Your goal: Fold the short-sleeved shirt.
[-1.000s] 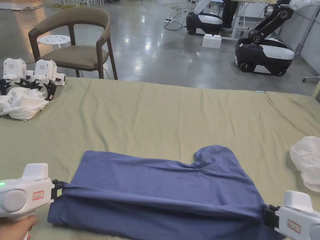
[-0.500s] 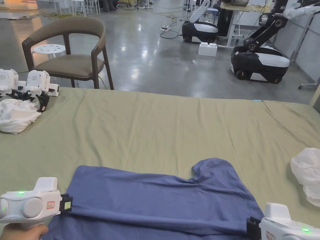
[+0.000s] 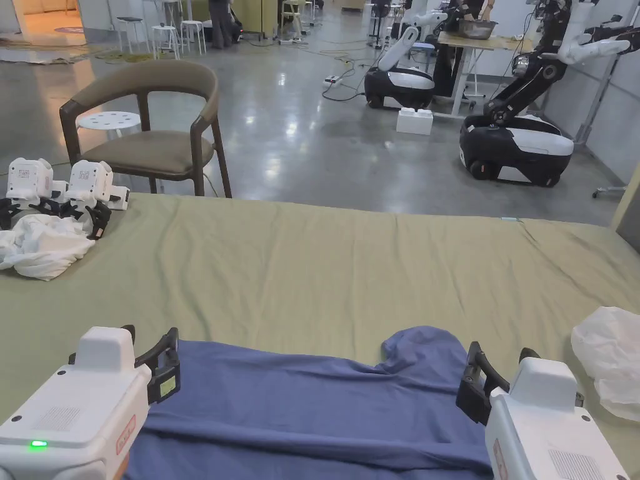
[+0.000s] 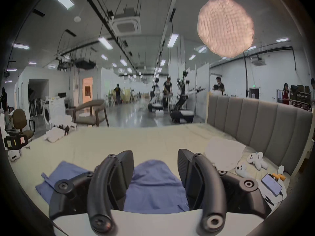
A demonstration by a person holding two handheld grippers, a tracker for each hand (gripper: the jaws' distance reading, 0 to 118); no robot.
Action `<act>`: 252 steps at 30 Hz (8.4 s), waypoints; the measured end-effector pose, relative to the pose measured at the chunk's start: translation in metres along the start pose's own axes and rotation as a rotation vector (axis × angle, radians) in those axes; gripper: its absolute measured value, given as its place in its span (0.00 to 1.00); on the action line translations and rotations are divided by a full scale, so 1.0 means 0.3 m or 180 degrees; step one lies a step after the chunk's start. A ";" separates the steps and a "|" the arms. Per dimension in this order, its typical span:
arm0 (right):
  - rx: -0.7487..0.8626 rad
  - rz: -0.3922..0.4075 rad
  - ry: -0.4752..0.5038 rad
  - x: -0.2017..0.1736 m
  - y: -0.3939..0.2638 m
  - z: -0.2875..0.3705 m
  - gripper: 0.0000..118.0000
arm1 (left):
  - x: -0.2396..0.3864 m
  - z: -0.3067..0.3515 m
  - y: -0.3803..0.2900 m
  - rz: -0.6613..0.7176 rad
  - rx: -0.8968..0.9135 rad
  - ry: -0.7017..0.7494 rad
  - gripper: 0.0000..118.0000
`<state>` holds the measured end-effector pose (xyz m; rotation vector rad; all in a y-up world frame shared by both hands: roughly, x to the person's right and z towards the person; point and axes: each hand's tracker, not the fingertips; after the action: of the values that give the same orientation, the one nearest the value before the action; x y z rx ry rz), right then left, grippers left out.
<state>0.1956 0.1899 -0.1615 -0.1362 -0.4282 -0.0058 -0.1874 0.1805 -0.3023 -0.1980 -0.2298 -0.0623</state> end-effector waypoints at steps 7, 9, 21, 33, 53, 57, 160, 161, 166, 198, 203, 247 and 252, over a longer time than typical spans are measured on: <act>0.0162 0.0073 0.0059 -0.065 0.037 0.086 0.00 | 0.047 0.133 0.055 0.0012 0.0301 0.0125 0.00; 0.0175 0.0079 0.0089 -0.062 0.029 0.091 0.00 | 0.039 0.155 0.057 -0.0049 0.0323 0.0097 0.00; 0.0074 0.0195 0.0188 -0.051 -0.015 0.112 0.00 | -0.182 0.011 -0.124 0.0122 -0.1322 -0.0025 0.00; -0.0314 0.0252 0.0078 0.008 -0.110 0.083 0.00 | -0.331 -0.329 -0.379 0.0582 -0.2689 -0.0042 0.66; -0.1197 0.0082 -0.0168 0.211 -0.247 0.027 0.14 | -0.244 -0.276 -0.419 0.0153 -0.2790 -0.0291 0.02; -0.1890 0.0123 -0.0104 0.305 -0.318 -0.043 0.52 | -0.274 -0.217 -0.392 0.0253 -0.2520 -0.0276 0.02; -0.0076 0.0102 0.0291 -0.069 -0.020 0.118 0.00 | -0.345 -0.326 -0.272 0.0434 -0.2106 -0.0049 0.09; -0.0108 0.0106 0.0287 -0.065 -0.029 0.111 0.00 | -0.356 -0.365 -0.288 0.0489 -0.2248 -0.0078 0.18; -0.0281 0.0160 0.0252 -0.047 -0.073 0.076 0.00 | -0.365 -0.501 -0.361 0.0549 -0.2586 -0.0155 0.56; -0.2659 0.0415 0.0339 0.223 -0.346 -0.585 0.49 | -0.247 -0.356 -0.279 0.0214 -0.2076 -0.0333 0.00; -0.3019 0.0350 0.0254 0.244 -0.454 -0.718 0.48 | -0.241 -0.308 -0.269 0.0235 -0.2022 -0.0297 0.00; -0.2811 0.0826 0.0377 0.375 -0.368 0.284 0.00 | -0.354 0.287 -0.440 -0.0250 -0.2279 -0.0631 0.00; -0.2995 0.0960 0.0329 0.363 -0.438 0.295 0.01 | -0.347 0.279 -0.477 -0.0424 -0.2473 -0.0591 0.00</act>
<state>0.2538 0.0741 -0.0196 -1.1212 -0.2692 0.0833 -0.3189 0.0613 -0.2197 -0.9648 -0.3969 -0.2664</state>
